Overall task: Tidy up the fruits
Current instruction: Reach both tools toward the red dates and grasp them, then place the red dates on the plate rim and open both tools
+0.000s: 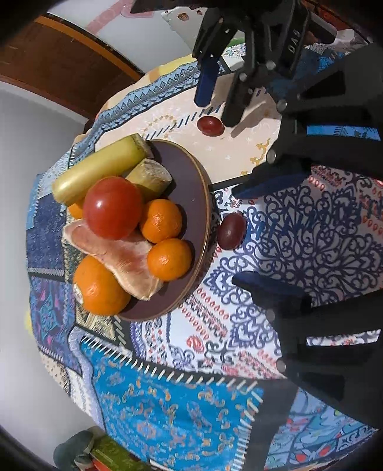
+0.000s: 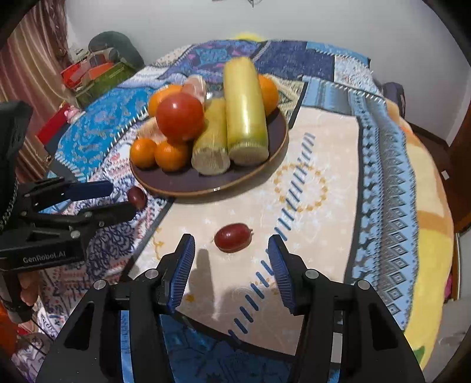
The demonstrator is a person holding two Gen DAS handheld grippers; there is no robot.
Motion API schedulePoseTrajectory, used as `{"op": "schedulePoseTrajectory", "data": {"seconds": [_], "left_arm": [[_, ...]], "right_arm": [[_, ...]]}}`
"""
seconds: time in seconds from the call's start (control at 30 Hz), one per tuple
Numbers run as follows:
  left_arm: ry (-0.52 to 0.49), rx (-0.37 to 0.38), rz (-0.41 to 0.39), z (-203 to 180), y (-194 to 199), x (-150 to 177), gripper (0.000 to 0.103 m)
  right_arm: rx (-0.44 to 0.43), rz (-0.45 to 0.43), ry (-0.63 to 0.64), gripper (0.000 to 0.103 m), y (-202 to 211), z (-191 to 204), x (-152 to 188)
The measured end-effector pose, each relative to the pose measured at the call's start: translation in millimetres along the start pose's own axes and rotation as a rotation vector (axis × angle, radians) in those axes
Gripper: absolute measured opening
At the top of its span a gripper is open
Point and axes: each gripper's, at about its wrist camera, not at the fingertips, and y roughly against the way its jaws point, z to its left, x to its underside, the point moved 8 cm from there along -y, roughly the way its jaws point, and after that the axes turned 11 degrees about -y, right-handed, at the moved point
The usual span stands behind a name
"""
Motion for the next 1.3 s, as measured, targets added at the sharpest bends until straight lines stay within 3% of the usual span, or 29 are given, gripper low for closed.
{"op": "schedulePoseTrajectory", "data": {"seconds": [0.2,0.47,0.73,1.03,1.3], "left_arm": [[-0.026,0.000,-0.003,-4.8,-10.2,-2.0,0.046],[-0.029,0.006,-0.009,-4.7,-12.3,-1.5,0.028],[-0.036,0.004,-0.018,-6.7,-2.1,2.4,0.027],[-0.027,0.004,-0.103,-5.1,29.5,-17.3,0.027],[-0.026,0.008,-0.104,-4.7,21.9,-29.5,0.027]], "right_arm": [[-0.018,0.008,-0.006,0.046,-11.7,-0.6,2.1],[-0.017,-0.006,0.000,0.025,-13.4,0.3,-2.7],[-0.034,-0.021,0.000,0.025,-4.2,4.4,-3.0],[-0.055,-0.092,0.022,0.025,15.4,17.7,-24.3],[-0.078,-0.109,0.022,0.025,5.3,29.4,-40.3]]}}
